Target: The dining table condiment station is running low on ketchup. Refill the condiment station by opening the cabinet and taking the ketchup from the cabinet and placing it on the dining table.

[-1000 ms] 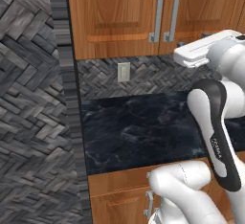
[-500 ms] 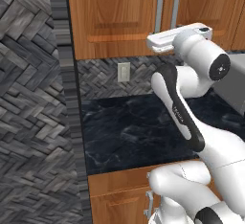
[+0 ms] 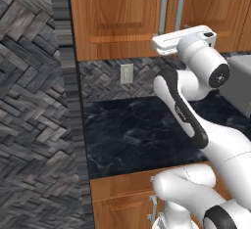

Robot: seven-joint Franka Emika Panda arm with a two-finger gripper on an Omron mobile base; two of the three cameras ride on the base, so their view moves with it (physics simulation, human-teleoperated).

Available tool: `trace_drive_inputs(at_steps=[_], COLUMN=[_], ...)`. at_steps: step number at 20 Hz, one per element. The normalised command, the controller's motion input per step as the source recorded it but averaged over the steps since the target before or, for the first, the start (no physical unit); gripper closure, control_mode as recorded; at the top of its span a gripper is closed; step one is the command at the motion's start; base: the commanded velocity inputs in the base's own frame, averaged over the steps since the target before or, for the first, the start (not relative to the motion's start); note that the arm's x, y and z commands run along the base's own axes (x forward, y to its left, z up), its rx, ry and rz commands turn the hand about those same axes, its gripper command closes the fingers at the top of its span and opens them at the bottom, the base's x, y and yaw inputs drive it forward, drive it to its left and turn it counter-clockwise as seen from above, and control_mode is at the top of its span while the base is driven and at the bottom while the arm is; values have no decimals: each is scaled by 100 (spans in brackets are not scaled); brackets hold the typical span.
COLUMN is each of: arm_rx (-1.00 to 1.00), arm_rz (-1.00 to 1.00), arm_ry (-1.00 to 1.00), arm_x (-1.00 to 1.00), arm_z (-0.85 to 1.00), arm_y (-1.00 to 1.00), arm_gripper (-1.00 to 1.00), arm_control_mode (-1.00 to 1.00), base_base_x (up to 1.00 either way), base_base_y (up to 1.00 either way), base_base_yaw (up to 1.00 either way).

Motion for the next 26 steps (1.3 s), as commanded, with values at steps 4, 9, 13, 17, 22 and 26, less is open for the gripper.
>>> trace_drive_inputs(at_steps=[4,9,13,17,22,26], arm_rx=[1,0,0,0,0,0], arm_rz=[0,0,0,0,0,0], arm_ry=[-1,0,0,2,4,4], arm_x=[38,49,51,55,53,34], arm_z=[0,0,0,0,-1,0], arm_y=[-7,0,0,0,0,0], arm_gripper=[-100,-100,-100,-100,-100,-100], arm_control_mode=[-100,-100,-100,-100,-100,-100], base_base_x=[0,0,0,0,0,0], base_base_y=[0,0,0,0,0,0], base_base_yaw=[0,0,0,0,0,0])
